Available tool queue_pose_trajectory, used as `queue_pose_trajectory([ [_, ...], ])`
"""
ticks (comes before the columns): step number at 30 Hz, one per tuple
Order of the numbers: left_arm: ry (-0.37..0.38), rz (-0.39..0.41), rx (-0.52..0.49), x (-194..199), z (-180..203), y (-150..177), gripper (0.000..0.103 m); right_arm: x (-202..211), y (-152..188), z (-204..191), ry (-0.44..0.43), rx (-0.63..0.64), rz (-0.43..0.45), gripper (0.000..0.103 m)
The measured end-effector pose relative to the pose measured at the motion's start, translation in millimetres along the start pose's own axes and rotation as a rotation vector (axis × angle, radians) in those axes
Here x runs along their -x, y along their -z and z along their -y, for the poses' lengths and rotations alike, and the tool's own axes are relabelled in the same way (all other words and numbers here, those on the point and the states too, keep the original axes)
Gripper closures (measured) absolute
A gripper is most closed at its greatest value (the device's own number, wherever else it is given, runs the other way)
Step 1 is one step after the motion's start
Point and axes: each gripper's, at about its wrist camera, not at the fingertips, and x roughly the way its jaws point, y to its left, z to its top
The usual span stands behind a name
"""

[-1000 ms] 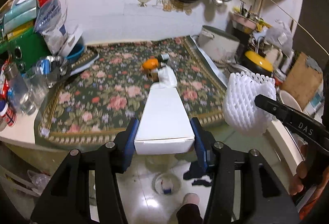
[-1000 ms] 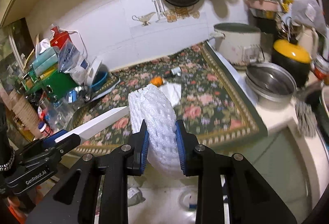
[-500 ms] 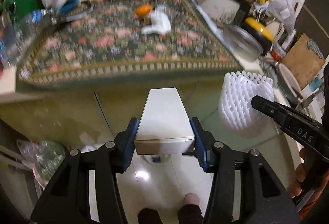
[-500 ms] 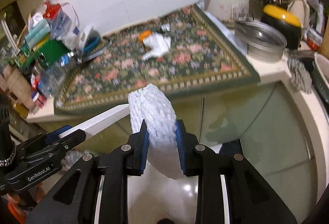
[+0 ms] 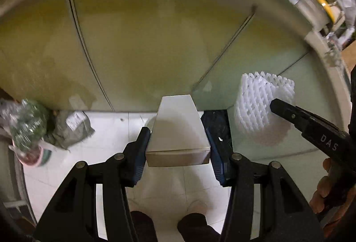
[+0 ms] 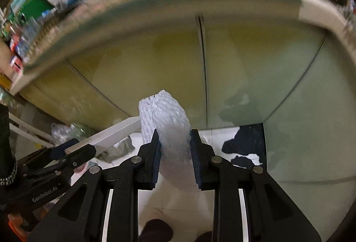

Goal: Collect trash
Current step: 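Lift the box and foam net and carry both down over the floor bin, then open both tools to drop the box and foam net into the bin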

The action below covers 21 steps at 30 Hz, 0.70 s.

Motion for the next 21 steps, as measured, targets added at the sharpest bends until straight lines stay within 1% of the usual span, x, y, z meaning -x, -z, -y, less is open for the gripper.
queue_pose_trajectory([
  [5, -0.018, -0.045, 0.01, -72, -12, 21, 0.053, -58, 22, 23, -0.011, -0.002, -0.034, 0.08],
  [6, -0.019, -0.052, 0.014, -81, -16, 22, 0.053, -70, 26, 27, -0.015, -0.005, -0.041, 0.08],
  [8, -0.014, -0.071, 0.031, -111, -25, 27, 0.053, -93, 30, 32, -0.018, -0.009, -0.054, 0.08],
  [13, 0.01, -0.093, 0.074, -169, -45, 30, 0.053, -144, 40, 40, -0.029, -0.011, -0.071, 0.08],
  [17, 0.027, -0.088, 0.064, -200, -47, 28, 0.053, -168, 40, 39, -0.043, 0.002, -0.069, 0.079],
  [18, 0.034, -0.084, 0.06, -204, -45, 28, 0.053, -173, 40, 40, -0.048, 0.005, -0.065, 0.078],
  [19, 0.047, -0.074, 0.053, -209, -44, 26, 0.053, -176, 39, 39, -0.052, 0.009, -0.064, 0.075],
  [21, 0.048, -0.058, 0.039, -213, -42, 24, 0.053, -184, 38, 39, -0.043, 0.021, -0.062, 0.074],
])
